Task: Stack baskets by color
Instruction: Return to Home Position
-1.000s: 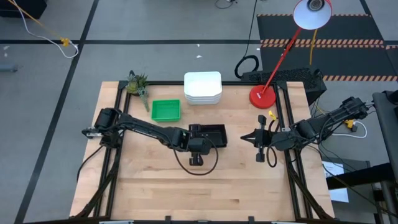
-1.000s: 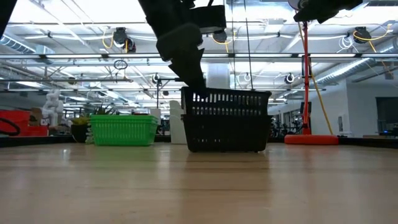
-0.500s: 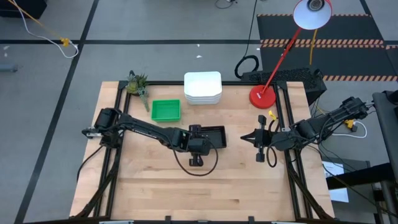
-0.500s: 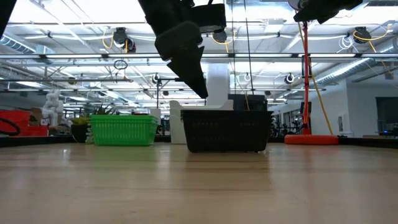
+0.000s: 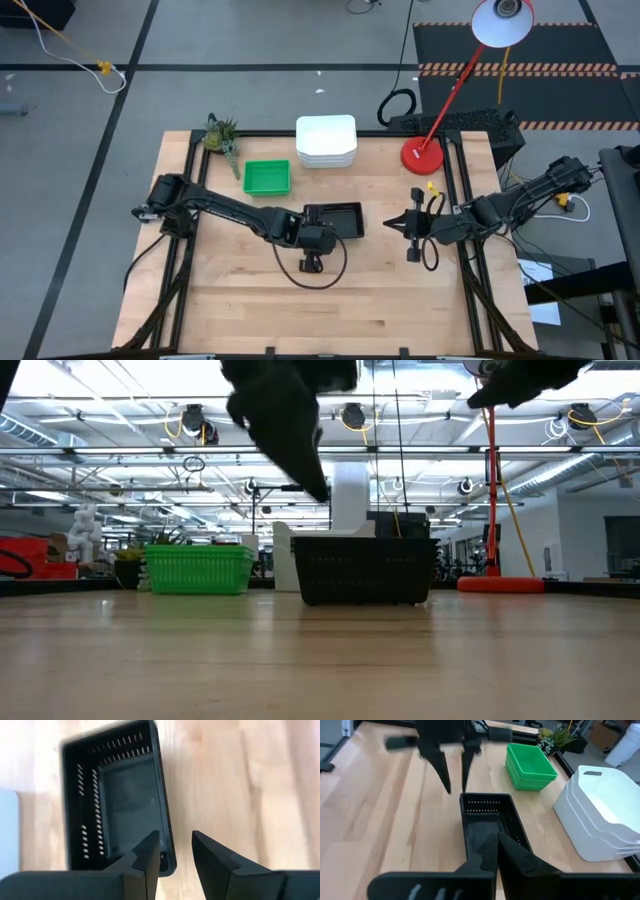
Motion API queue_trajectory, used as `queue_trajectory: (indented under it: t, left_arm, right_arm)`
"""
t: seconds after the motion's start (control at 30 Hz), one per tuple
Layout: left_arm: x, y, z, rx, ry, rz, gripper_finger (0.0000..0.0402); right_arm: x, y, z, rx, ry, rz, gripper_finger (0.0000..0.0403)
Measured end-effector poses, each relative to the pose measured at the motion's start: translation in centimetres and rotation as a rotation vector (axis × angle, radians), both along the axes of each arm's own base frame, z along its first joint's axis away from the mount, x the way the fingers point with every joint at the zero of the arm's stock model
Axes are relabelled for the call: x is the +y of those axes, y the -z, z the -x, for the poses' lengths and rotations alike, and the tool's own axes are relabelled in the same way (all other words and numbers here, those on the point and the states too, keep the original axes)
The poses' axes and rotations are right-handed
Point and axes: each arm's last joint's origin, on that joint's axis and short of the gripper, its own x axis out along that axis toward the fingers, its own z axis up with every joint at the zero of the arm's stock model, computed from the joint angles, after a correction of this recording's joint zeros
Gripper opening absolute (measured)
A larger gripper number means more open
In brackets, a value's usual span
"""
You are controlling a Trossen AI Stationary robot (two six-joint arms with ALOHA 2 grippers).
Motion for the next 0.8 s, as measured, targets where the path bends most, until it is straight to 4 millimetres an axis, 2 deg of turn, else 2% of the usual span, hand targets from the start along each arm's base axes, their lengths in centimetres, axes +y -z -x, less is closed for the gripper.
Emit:
queue_trajectory:
  t: [0.13,0.37,0.5,0.6,0.8]
  left_arm:
    - [-0.2,-2.9,1.2,-0.069,0.006,0.014,0.0099]
    - [-0.6,-8.3,4.7,-0.208,-0.030,0.041,0.0060]
    - [-1.3,-9.1,6.9,-0.292,-0.017,-0.006,0.0029]
    - [-1.4,-8.6,8.8,-0.361,-0.008,0.009,0.0006]
    - [-1.4,-7.0,13.0,-0.507,0.026,0.079,0.0017]
  right_arm:
    - [-0.2,1.3,-0.7,0.001,0.000,0.033,0.0002]
    - [-0.1,1.8,-1.7,0.000,0.013,0.042,0.0002]
    - [0.3,1.7,-2.0,-0.030,-0.005,0.039,0.0002]
    - [0.7,1.6,-2.1,-0.050,-0.022,0.031,0.0002]
    - [1.5,2.6,-1.6,-0.082,-0.070,0.017,0.0002]
